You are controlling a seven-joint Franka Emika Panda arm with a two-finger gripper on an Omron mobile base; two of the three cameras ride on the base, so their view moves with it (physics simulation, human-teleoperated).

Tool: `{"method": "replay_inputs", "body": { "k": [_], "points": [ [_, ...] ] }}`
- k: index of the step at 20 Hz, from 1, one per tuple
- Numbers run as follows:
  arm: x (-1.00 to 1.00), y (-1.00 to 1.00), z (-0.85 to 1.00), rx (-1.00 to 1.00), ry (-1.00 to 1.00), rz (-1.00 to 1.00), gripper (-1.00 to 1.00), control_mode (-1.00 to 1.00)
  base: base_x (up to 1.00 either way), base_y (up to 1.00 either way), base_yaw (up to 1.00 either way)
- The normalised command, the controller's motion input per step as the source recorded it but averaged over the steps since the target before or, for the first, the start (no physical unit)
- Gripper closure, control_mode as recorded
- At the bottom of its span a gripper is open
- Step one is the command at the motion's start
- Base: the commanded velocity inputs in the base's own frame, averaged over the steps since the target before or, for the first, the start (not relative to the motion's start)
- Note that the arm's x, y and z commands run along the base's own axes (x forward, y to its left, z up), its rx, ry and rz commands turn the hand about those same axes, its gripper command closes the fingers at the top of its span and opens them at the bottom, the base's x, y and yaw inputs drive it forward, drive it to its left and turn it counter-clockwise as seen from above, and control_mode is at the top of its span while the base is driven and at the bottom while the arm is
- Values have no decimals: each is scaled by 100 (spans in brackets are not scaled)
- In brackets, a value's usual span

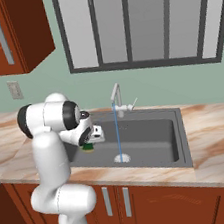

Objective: Soak the sponge with water for a few seconds and then drop it inside the sink.

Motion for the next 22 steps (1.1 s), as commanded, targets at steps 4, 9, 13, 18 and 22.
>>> {"method": "replay_inputs", "body": {
  "k": [4, 9, 13, 18, 22],
  "points": [
    [0, 0, -11, 0, 0, 1, 100, -100, 0, 0, 0],
    [0, 0, -12, -1, -3, 0, 100, -100, 0, 0, 0],
    [1, 3, -12, -3, -8, 0, 100, -100, 0, 0, 0],
    [8, 5, -7, -3, -7, 0, 100, -100, 0, 0, 0],
    [19, 3, -2, 0, -1, 0, 100, -100, 0, 0, 0]
  ]
}}
